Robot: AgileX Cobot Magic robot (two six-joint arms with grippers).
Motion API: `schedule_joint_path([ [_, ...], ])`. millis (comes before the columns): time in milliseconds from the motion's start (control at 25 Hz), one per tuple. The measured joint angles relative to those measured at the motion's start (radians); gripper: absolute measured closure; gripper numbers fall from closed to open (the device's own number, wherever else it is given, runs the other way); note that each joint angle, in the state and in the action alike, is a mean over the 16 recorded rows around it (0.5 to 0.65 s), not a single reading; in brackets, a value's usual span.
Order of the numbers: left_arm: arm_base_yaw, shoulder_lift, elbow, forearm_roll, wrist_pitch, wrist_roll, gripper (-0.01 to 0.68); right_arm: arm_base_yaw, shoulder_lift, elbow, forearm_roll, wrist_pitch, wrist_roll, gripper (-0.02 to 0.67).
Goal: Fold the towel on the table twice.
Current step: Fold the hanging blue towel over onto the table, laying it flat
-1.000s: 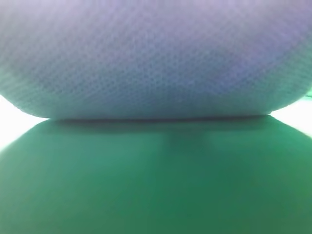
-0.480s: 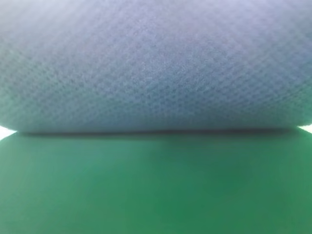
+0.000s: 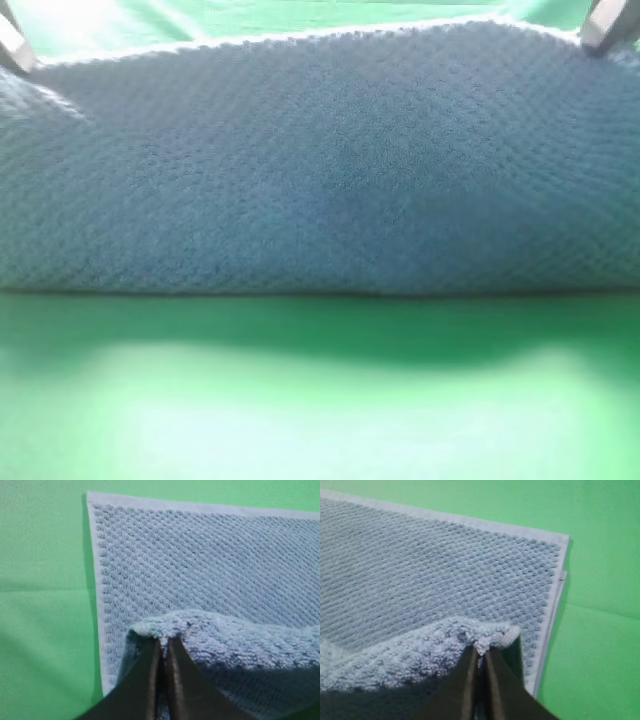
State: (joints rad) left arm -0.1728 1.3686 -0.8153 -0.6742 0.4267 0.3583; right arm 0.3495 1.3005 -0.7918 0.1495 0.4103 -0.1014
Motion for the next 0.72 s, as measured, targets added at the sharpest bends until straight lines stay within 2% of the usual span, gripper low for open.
schedule_joint_path([
  [400,0.0,0.242,-0.194,-0.002,-0.076,0.002,0.673,-0.057,0.212,-0.157,0.0,-0.071,-0.026,0.649],
  [720,0.0,0.372,-0.285,-0.008,-0.155,0.002,0.673,-0.064,0.358,-0.253,0.0,-0.145,-0.063,0.649],
])
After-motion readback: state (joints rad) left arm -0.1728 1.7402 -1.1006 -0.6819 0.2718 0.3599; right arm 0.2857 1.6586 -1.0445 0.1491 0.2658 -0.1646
